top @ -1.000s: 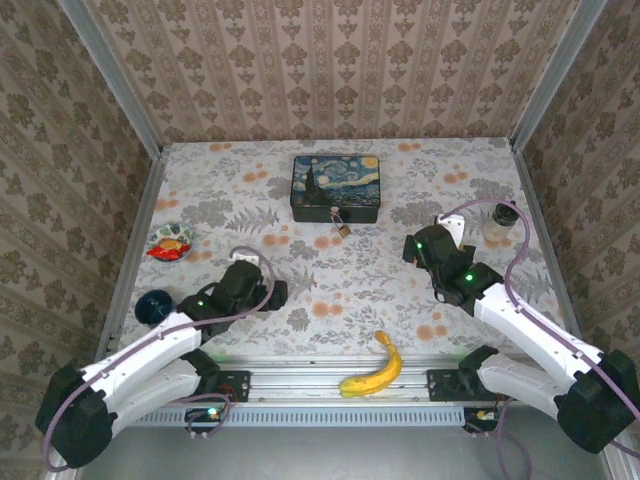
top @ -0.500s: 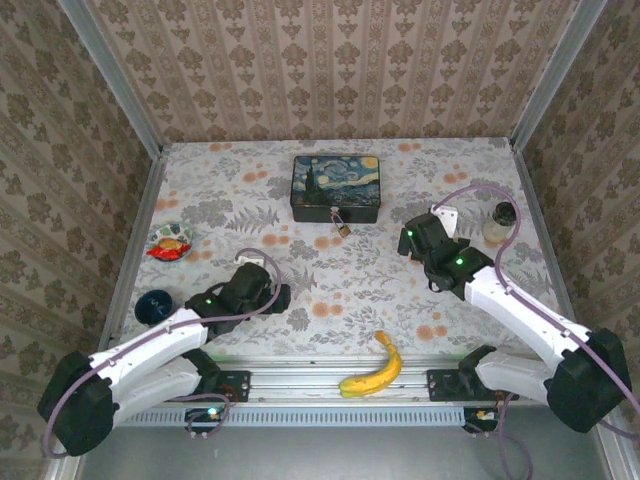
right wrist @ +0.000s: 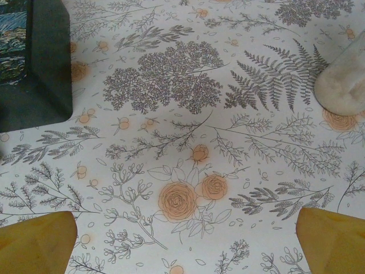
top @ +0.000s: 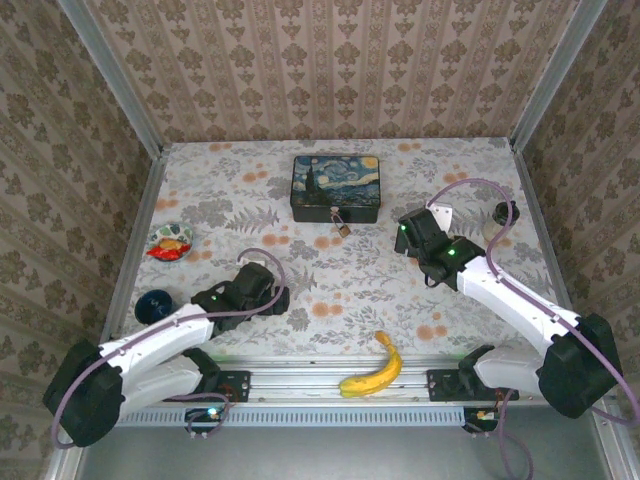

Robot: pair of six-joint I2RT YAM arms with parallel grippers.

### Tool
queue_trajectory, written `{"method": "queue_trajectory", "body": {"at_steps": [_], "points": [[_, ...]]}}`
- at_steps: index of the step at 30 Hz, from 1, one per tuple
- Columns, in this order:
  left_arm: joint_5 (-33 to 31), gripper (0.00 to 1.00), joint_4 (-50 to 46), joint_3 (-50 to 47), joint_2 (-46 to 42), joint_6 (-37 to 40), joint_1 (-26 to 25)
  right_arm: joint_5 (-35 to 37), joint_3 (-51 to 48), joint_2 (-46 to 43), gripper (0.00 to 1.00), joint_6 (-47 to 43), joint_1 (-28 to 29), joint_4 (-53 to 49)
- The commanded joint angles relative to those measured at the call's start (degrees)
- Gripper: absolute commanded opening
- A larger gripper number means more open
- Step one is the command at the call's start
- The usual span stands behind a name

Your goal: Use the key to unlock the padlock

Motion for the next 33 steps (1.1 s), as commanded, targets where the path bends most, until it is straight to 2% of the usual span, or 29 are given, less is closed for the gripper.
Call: {"method": "queue_trajectory", "body": {"at_steps": [1,9,16,21,28,33], "points": [[1.2,0.98,-1.0,1.1,1.4,-0.4,0.5,-0.1,1.8,0.3,1.0,1.6,0.3,-1.7],[2.9,0.9,0.4,2.6,6.4,0.6,0.5,0.3,1.7,-0.2,1.0,1.6,0.3,-2.9],[5.5,0.72,4.2,3.6,11.5,0.9,0.4,0.3,1.2,-0.3,1.0,1.8,0.3,-2.9],[7.7,0.65,5.3,4.3,13.9,0.8,0.4,0.3,0.5,-0.6,1.0,2.0,0.3,-2.7],[11.4,0.63,6.4,5.0,14.7,-4.1,-1.6,-0.1,0.6,-0.5,1.0,1.9,0.3,-2.4],[14.5,0.63,11.5,4.0,14.8,-9.6,-3.7,-1.2,1.0,-0.5,1.0,1.4,0.3,-2.2]]}}
